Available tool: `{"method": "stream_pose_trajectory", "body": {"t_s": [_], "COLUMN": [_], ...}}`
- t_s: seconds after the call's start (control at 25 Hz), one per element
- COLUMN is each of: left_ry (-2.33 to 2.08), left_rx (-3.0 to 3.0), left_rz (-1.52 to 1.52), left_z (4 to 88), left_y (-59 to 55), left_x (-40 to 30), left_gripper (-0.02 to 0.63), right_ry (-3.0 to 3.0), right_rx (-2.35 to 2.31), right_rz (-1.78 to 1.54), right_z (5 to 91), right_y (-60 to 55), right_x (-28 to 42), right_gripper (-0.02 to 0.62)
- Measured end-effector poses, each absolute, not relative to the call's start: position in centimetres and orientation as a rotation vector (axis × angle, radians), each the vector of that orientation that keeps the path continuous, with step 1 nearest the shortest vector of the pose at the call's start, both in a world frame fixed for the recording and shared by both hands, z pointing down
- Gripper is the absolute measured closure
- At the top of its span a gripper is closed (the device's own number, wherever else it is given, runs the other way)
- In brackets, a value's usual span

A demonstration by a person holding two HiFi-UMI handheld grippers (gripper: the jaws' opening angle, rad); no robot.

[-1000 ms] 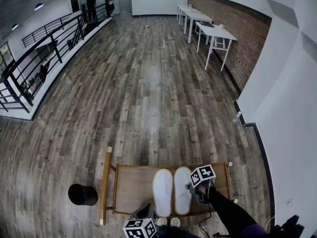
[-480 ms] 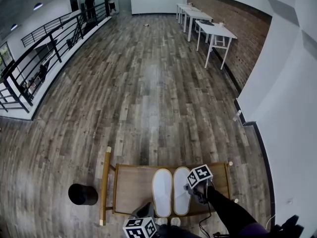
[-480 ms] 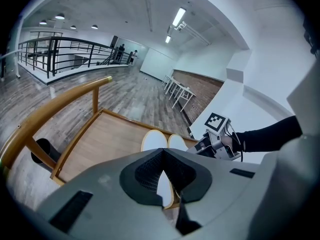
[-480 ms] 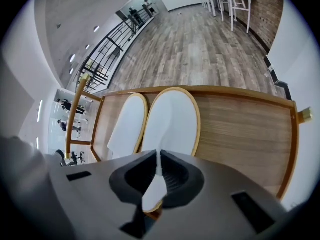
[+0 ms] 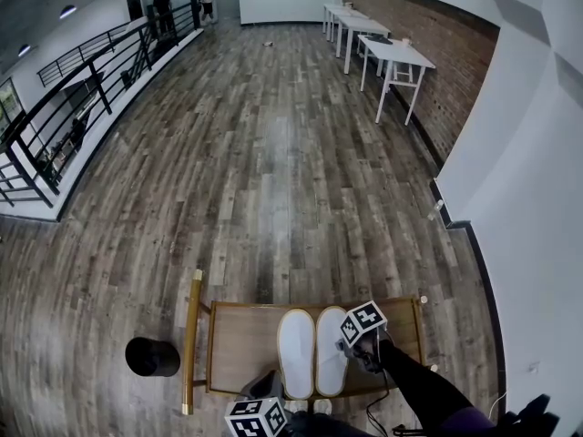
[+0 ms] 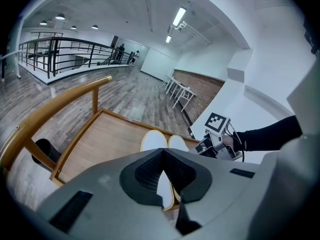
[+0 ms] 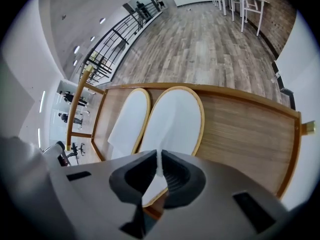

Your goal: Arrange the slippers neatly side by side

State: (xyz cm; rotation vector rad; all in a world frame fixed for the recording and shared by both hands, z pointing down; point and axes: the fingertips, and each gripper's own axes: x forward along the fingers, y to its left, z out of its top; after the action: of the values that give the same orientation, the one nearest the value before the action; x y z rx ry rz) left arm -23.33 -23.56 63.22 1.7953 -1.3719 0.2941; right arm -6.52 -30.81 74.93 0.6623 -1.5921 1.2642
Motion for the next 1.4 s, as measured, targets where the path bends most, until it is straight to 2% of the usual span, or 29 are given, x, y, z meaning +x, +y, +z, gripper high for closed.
{"method": "stream_pose_trajectory", "body": {"t_s": [0.76, 0.92, 1.2, 1.4], "left_ry": [-1.374, -1.38, -1.372, -1.357], "left_rx": [1.806, 1.803, 1.818, 1.868], "left_rz": [0.303, 0.302, 0.291, 0.212], "left_z": [62.8, 62.9, 62.9, 61.7], "left_y": [-23.6, -23.5, -24.0, -25.4], "left_x": [-22.5, -22.5, -21.9, -21.3], "left_gripper": [0.606, 0.606, 0.606, 0.606], "right_ry": [-1.675, -1.683, -1.72, -1.857], "right_rx": [0.548, 0.536, 0.602, 0.743], "right_rz": [1.178, 1.212, 1.202, 1.301], "right_z": [73.8, 73.6, 72.5, 68.3], "right_y": [-30.1, -30.1, -31.1, -32.4], "right_x": [-6.8, -6.8, -5.6, -5.1], "right_gripper": [0.572, 0.514, 0.514, 0.514]}}
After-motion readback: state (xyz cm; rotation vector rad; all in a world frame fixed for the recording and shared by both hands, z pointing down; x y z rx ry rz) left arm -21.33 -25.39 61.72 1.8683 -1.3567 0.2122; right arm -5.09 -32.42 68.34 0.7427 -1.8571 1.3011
